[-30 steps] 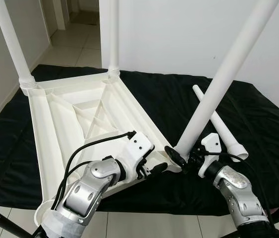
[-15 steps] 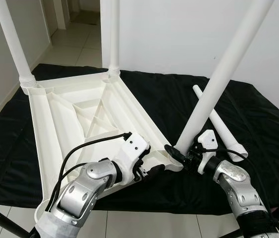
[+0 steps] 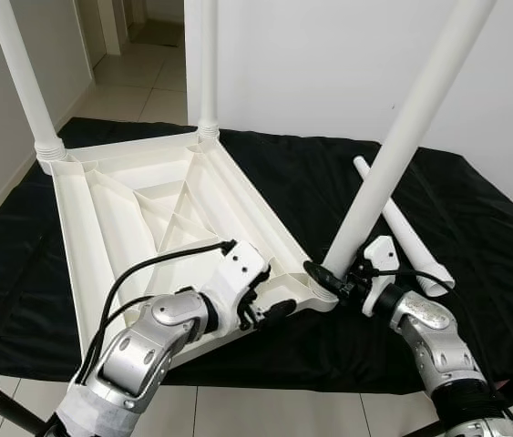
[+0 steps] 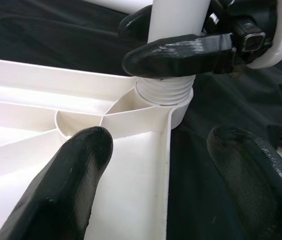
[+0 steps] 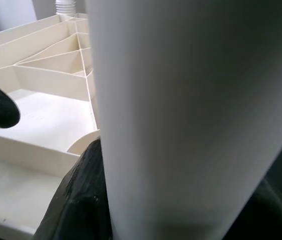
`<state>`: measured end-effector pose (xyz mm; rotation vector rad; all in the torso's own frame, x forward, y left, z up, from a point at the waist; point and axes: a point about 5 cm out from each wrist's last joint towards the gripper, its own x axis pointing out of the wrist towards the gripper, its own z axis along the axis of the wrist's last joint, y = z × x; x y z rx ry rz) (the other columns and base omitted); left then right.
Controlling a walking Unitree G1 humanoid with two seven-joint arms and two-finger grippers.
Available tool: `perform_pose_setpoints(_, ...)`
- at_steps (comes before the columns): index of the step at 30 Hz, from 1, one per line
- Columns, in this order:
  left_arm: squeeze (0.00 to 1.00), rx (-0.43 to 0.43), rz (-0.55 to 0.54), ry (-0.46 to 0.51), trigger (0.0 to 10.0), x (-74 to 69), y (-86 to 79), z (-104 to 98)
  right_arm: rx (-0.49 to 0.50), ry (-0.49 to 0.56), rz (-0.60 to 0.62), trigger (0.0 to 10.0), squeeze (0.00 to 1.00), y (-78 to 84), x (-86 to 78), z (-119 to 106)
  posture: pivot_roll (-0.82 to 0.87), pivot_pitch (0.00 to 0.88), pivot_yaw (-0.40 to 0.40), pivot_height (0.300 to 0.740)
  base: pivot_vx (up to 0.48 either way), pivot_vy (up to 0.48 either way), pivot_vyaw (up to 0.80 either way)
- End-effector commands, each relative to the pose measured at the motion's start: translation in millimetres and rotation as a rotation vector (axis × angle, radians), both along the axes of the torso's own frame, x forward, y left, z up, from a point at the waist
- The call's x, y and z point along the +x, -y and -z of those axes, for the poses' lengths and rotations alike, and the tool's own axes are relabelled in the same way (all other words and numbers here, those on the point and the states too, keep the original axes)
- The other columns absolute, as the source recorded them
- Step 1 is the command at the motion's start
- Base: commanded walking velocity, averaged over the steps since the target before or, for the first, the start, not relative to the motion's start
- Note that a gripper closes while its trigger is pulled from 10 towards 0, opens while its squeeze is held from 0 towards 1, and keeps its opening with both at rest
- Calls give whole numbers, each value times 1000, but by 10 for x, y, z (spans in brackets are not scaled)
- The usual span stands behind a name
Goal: Building children table
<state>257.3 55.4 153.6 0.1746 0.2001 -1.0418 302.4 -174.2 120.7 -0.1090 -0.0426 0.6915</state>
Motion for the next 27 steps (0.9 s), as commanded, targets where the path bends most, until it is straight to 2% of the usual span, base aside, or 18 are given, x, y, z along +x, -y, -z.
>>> perform_pose_setpoints(1,0,-1,60,-10,10000,-18,31,-24,-14,-61,74,10000,0,9,-25,140,-34,0,-62,740,0,0,0)
perform_pose_setpoints(2,0,-1,60,-10,10000,-18,31,-24,-14,-61,74,10000,0,9,-25,140,-34,0,-62,740,0,0,0)
perform_pose_setpoints(4,0,-2,69,-12,10000,-28,51,-22,26,-64,170,10000,0,-9,-21,144,-34,0,-62,740,0,0,0)
perform_pose_setpoints(7,0,-2,69,-12,10000,-28,51,-22,26,-64,170,10000,0,-9,-21,144,-34,0,-62,740,0,0,0)
perform_pose_setpoints(10,0,-4,76,-14,10000,-31,62,-24,50,-77,250,10000,0,-19,-25,163,-46,0,-54,740,0,0,0)
perform_pose_setpoints(12,0,-4,76,-14,10000,-31,62,-24,50,-77,250,10000,0,-19,-25,163,-46,0,-54,740,0,0,0)
perform_pose_setpoints(15,0,-5,84,-16,10000,-36,73,-24,65,-84,354,10000,0,-64,-48,182,-54,0,-50,740,0,0,0)
perform_pose_setpoints(18,0,-5,84,-16,10000,-36,73,-24,65,-84,354,10000,0,-64,-48,182,-54,0,-50,740,0,0,0)
perform_pose_setpoints(19,0,-6,88,-17,10000,-40,80,-24,85,-101,445,10000,0,-91,-57,189,-55,0,-50,740,0,0,0)
perform_pose_setpoints(20,0,-6,88,-17,10000,-40,80,-24,85,-101,445,10000,0,-91,-57,189,-55,0,-50,740,0,0,0)
perform_pose_setpoints(22,0,-9,94,-18,10000,-47,96,-27,144,-142,726,10000,0,-176,-93,171,-60,0,-50,740,0,0,0)
perform_pose_setpoints(23,0,-9,94,-18,10000,-47,96,-27,144,-142,726,10000,0,-176,-93,171,-60,0,-50,740,0,0,0)
perform_pose_setpoints(25,0,-12,98,-18,10000,-51,109,-30,185,-162,850,10000,0,-273,-137,142,-58,0,-50,740,0,0,0)
perform_pose_setpoints(27,0,-12,98,-18,10000,-51,109,-30,185,-162,850,10000,0,-273,-137,142,-58,0,-50,740,0,0,0)
